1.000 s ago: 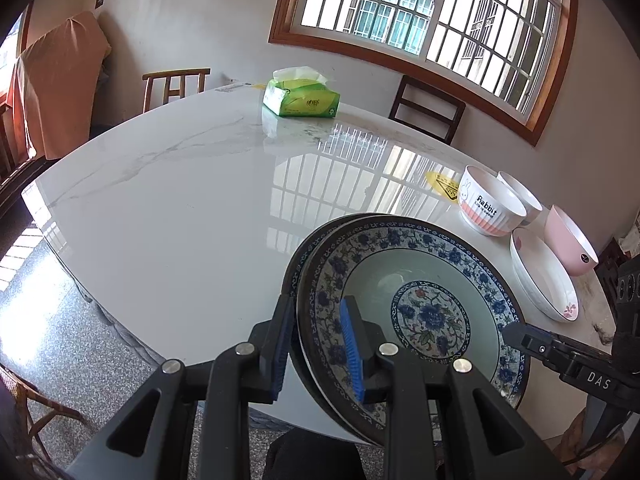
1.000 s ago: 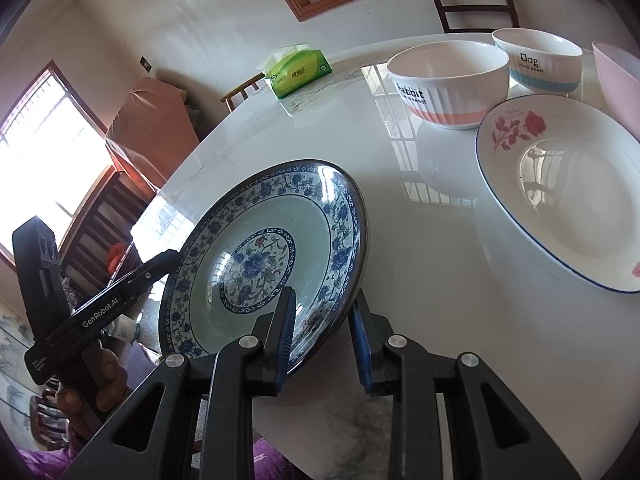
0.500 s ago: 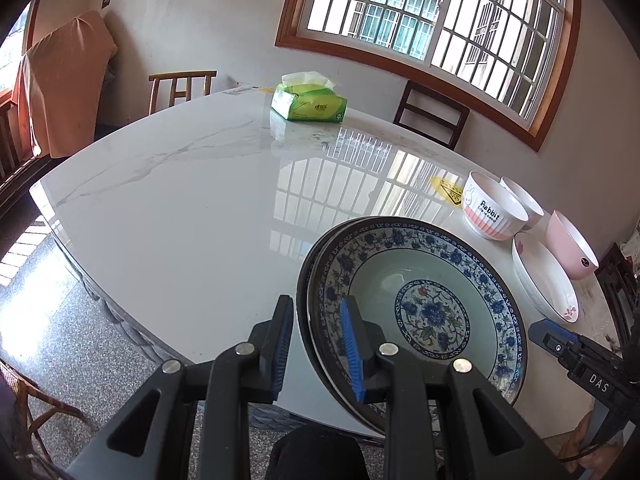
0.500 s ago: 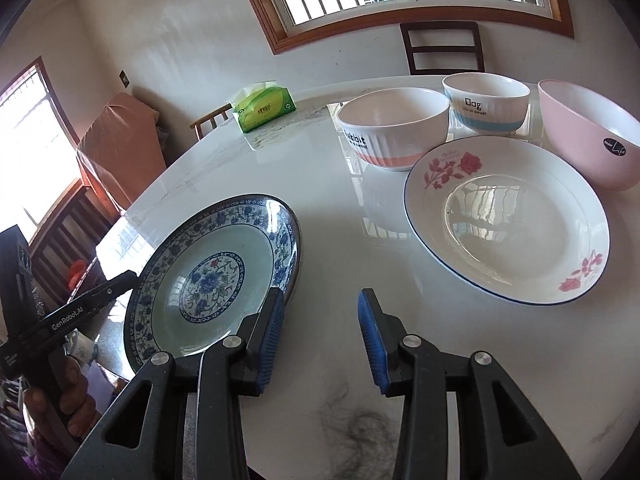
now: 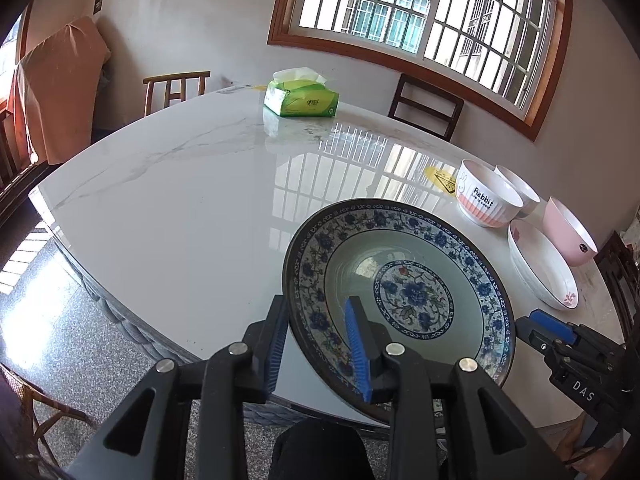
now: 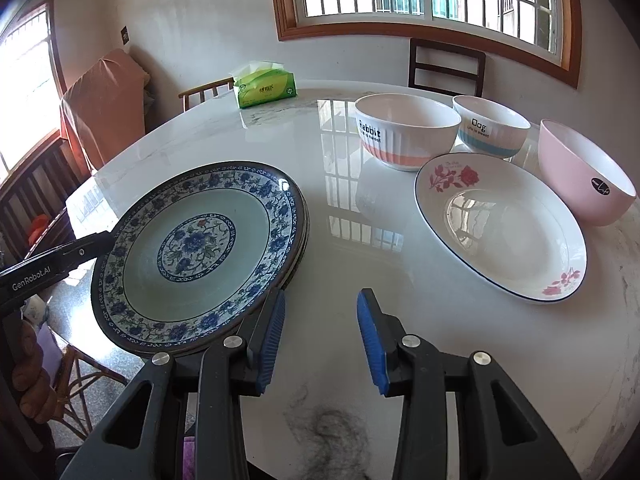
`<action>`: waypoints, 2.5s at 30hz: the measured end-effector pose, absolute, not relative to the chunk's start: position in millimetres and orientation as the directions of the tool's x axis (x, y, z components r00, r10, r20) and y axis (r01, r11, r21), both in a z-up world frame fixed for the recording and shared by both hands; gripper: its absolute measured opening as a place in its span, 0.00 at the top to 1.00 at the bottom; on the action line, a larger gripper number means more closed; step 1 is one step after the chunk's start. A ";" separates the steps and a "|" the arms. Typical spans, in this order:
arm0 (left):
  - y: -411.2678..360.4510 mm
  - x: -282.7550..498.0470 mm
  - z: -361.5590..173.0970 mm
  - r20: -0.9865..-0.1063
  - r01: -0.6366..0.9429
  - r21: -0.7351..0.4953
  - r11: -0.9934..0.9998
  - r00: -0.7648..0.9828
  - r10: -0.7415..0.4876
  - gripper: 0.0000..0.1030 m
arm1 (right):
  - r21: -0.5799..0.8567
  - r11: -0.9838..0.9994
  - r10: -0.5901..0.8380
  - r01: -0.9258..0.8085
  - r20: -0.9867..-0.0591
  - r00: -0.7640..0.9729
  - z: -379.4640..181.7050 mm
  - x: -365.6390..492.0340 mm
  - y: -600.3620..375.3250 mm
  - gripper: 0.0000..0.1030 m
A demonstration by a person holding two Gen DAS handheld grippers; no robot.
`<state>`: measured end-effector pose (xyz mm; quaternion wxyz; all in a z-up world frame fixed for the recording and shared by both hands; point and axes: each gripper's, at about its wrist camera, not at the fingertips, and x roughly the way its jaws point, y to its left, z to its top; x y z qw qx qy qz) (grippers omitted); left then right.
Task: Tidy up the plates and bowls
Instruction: 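Grasp the rim of the pink-flowered white plate with the left tool, then lift the pink-flowered plate and carry it over the blue-and-white stack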
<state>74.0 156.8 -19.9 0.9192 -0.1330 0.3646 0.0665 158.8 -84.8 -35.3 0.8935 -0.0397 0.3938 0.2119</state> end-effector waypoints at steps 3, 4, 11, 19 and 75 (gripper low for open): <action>147.9 74.3 -14.0 -0.678 -0.194 -0.188 0.963 0.735 0.016 0.71 | 0.137 0.894 0.391 -0.427 -0.703 0.594 -34.1 158.9 -91.1 0.65; 144.7 74.7 -11.0 -0.673 -0.191 -0.178 0.965 0.739 0.022 0.71 | 0.147 0.893 0.399 -0.426 -0.697 0.596 -33.5 158.5 -94.7 0.65; 104.0 91.4 13.1 -0.635 -0.058 -0.248 0.967 0.763 -0.117 0.71 | 0.267 0.900 0.433 -0.344 -0.632 0.643 -17.8 158.0 -162.2 0.64; 22.2 168.4 8.9 -0.695 0.131 -0.428 0.894 0.584 -0.419 0.71 | 0.382 0.907 0.394 -0.177 -0.625 0.674 -16.3 187.6 -261.2 0.59; -37.5 178.6 -19.2 -0.789 0.056 -0.411 0.910 0.478 -0.386 0.87 | 0.469 0.876 0.452 -0.114 -0.714 0.535 -52.0 214.7 -295.4 0.84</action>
